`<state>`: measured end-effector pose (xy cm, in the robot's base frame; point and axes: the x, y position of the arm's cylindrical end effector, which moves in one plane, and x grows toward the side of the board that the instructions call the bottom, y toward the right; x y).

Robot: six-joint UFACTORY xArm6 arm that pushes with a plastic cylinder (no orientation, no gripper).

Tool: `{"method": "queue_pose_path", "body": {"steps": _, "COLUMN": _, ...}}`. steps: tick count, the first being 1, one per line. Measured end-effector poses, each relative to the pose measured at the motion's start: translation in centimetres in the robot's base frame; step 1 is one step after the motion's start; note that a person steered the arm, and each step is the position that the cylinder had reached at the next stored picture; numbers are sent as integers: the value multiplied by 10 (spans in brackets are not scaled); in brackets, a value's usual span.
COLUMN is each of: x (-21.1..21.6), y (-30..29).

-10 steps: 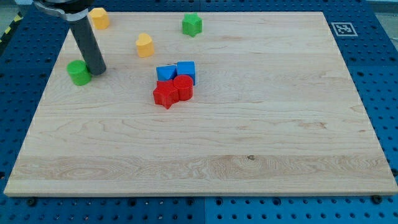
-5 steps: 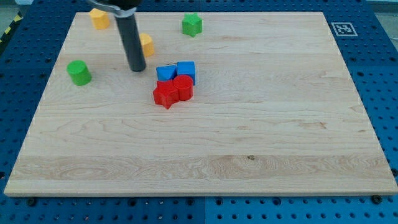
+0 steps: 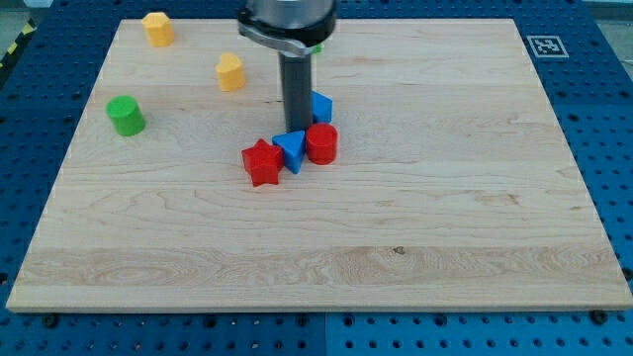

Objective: Drag the blue cube into the right of the green star

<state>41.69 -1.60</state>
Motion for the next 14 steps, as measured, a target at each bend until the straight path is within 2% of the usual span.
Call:
{"method": "queue_pose_path", "body": {"steps": 1, "x": -4, "y": 12}}
{"method": "queue_pose_path", "body": {"steps": 3, "x": -47, "y": 26}}
{"method": "queue_pose_path", "body": {"steps": 4, "x": -71, "y": 27}}
{"method": "queue_pose_path", "body": {"steps": 6, "x": -89, "y": 9}}
{"method": "queue_pose_path", "body": {"steps": 10, "x": -121, "y": 79}}
{"method": "queue_pose_path", "body": {"steps": 12, "x": -160, "y": 82}}
{"method": "queue_pose_path", "body": {"steps": 13, "x": -163, "y": 96}}
{"method": "queue_pose_path", "body": {"steps": 14, "x": -171, "y": 138}}
